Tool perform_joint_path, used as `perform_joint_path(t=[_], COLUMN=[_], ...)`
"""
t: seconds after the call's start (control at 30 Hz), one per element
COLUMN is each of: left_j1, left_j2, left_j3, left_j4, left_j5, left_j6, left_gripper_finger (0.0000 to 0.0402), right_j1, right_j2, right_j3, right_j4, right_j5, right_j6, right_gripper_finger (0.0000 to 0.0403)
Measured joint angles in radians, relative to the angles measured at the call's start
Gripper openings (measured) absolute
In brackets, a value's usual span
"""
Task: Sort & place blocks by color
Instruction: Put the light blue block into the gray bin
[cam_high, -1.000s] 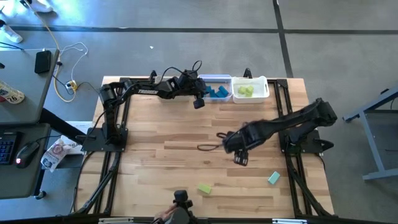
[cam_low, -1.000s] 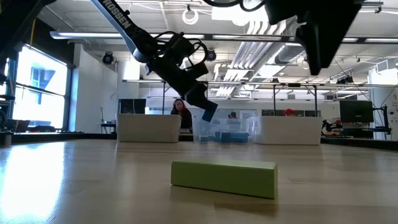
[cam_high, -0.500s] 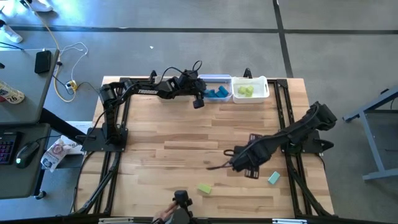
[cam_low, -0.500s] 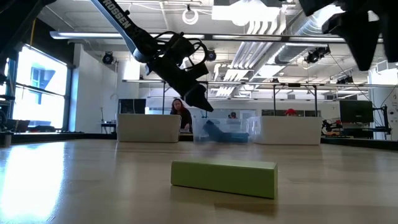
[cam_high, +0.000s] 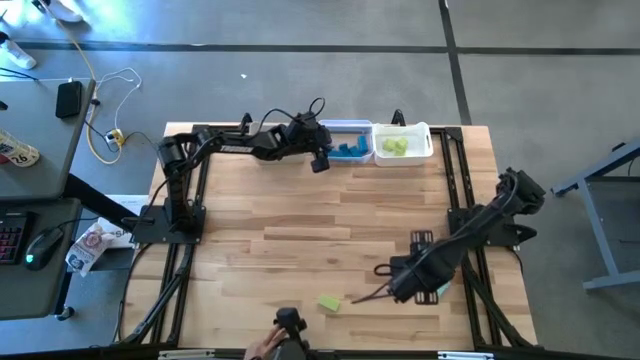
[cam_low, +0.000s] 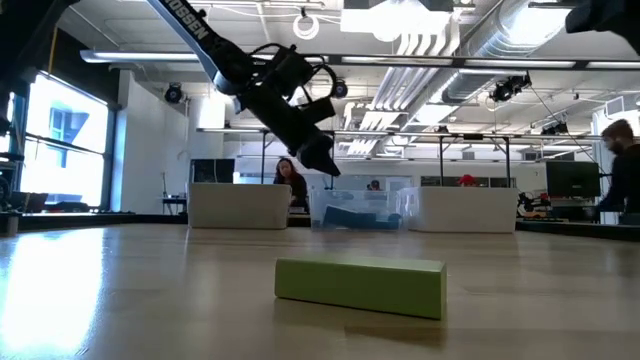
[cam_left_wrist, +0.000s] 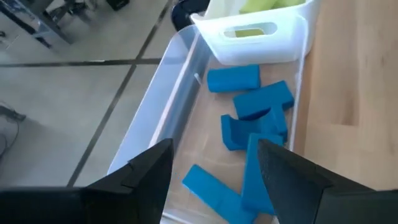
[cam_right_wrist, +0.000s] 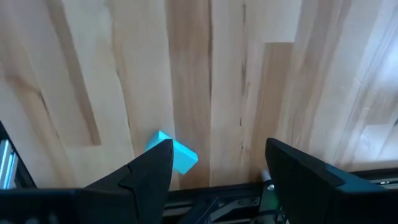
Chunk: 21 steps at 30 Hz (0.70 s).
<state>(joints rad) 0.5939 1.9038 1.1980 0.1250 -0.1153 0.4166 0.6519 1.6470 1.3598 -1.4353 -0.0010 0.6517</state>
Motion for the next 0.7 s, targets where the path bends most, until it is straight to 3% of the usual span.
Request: perform_joint_path(t=[0.27, 0.7], left_j1=[-0.032, -0.128], left_j2=[-0.092, -0.266], left_j3=[0.0, 0.0], left_j4=[-0.045, -0.288], left_j5=[0.019, 0.032], left_j6=[-0.019, -0.022], left_gripper_finger=[0.0219, 0.022], right_j1=[0.086, 0.225], right_j2=[0.026, 0.178], right_j3=[0.0, 0.0], right_j4=[-0.009, -0.016], right_j5=[0.008, 0.0], right_j6=[-0.003, -0.115], right_gripper_finger=[0.0243, 0.0243])
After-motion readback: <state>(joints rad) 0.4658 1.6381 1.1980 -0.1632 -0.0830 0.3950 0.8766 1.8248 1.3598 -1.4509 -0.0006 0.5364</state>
